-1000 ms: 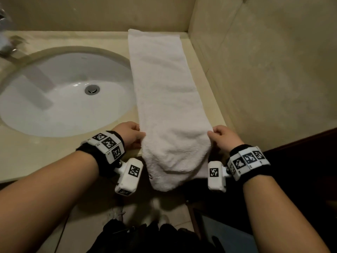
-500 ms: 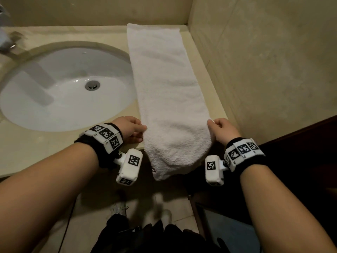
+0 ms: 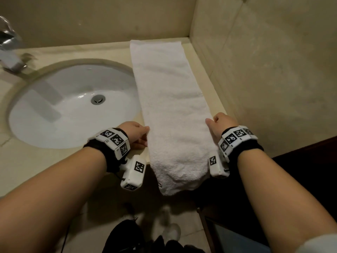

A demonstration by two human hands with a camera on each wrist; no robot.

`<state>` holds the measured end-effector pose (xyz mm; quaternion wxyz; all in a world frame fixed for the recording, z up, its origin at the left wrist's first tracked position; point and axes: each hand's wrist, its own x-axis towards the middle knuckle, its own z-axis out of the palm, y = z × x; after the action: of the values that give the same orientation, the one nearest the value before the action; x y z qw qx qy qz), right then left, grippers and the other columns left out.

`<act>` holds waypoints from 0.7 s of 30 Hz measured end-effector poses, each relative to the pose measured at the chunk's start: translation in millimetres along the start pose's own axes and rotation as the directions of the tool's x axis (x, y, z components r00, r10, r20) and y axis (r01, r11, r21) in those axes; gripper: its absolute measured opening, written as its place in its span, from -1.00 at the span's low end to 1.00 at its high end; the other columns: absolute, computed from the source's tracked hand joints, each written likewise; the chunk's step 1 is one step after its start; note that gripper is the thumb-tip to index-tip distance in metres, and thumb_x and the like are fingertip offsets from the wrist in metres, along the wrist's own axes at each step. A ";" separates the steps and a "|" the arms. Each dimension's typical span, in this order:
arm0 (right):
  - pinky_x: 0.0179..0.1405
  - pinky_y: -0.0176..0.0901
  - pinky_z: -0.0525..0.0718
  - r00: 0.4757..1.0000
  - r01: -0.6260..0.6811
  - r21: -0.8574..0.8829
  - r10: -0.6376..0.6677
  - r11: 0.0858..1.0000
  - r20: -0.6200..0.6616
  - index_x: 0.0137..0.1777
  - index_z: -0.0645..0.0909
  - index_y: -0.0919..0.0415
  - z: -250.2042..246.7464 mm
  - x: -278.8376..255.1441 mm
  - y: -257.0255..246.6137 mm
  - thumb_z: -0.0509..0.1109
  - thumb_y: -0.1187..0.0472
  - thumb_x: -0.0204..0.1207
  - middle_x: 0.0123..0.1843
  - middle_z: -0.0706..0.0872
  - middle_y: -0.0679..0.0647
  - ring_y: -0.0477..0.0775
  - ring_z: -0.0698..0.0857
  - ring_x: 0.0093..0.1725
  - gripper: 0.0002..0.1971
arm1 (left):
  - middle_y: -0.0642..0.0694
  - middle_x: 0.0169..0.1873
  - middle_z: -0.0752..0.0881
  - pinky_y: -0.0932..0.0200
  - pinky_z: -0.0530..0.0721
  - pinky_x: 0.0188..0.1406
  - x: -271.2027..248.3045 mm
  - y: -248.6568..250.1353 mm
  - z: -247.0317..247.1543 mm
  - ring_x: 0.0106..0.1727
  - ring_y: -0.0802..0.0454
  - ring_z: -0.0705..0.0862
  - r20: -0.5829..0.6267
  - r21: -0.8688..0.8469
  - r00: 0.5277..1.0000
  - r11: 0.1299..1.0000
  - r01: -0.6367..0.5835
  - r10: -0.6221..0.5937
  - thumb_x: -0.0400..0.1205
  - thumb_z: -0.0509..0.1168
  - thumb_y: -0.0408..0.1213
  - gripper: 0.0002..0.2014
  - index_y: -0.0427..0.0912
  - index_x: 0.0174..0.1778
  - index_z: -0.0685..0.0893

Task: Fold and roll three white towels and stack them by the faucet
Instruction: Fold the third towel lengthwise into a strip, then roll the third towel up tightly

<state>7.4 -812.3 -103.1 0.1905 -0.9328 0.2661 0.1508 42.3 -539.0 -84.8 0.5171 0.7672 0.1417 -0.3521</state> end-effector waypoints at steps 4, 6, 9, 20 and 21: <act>-0.17 -0.10 0.46 0.999 -0.049 -0.103 0.050 0.993 0.006 -0.12 0.48 0.27 -2.6 25.0 -9.0 0.16 0.05 0.60 0.07 0.69 0.31 0.25 0.55 -0.17 -0.74 | -0.18 -0.44 0.63 0.26 0.66 -0.53 23.8 16.1 -10.0 -0.59 0.10 0.68 0.034 0.048 0.999 0.998 -0.029 0.027 0.64 0.17 -0.40 -0.79 -0.23 -0.33 0.50; -0.13 -0.10 0.46 0.995 -0.078 -0.117 0.084 0.990 0.045 -0.02 0.49 0.29 -4.4 35.1 -12.3 0.15 0.02 0.59 0.14 0.67 0.31 0.30 0.62 -0.03 -0.70 | -0.16 -0.43 0.65 0.25 0.67 -0.48 37.8 26.2 -17.4 -0.58 0.11 0.69 0.064 0.071 0.998 0.997 -0.025 0.020 0.65 0.17 -0.35 -0.79 -0.23 -0.32 0.53; -0.11 -0.11 0.43 0.996 -0.050 -0.107 0.057 0.993 0.062 0.20 0.46 0.30 -13.3 57.1 -32.7 0.15 -0.12 0.58 0.18 0.65 0.26 0.28 0.62 0.12 -0.53 | -0.16 -0.43 0.66 0.26 0.71 -0.49 74.5 60.0 -34.7 -0.54 0.08 0.69 0.051 0.077 0.998 0.996 -0.039 0.035 0.64 0.21 -0.23 -0.77 -0.25 -0.30 0.53; 0.05 -0.13 0.50 0.990 0.138 -0.060 -0.140 0.989 -0.025 0.09 0.54 0.17 -63.3 149.9 -116.8 0.23 0.27 0.50 0.16 0.64 0.23 0.26 0.62 0.09 -0.82 | -0.20 0.14 0.55 0.02 0.57 0.09 191.5 158.2 -102.5 0.05 -0.15 0.60 -0.053 0.661 0.896 0.688 -0.300 0.442 0.54 0.31 -0.07 -0.67 -0.14 0.12 0.49; 0.03 -0.17 0.47 0.969 0.233 -0.038 -0.235 0.972 -0.069 0.08 0.55 0.14 -65.1 161.5 -131.9 0.24 0.31 0.48 0.15 0.62 0.20 0.23 0.61 0.07 -0.80 | -0.20 0.26 0.47 -0.02 0.49 0.21 198.2 163.1 -104.4 0.20 -0.19 0.53 -0.017 0.749 0.852 0.571 -0.336 0.523 0.52 0.32 -0.03 -0.57 -0.12 0.24 0.46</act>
<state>223.5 -807.9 -71.3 0.1834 -0.9653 0.1588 0.0969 319.4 -544.2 -85.0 0.2218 0.9537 -0.1400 -0.1471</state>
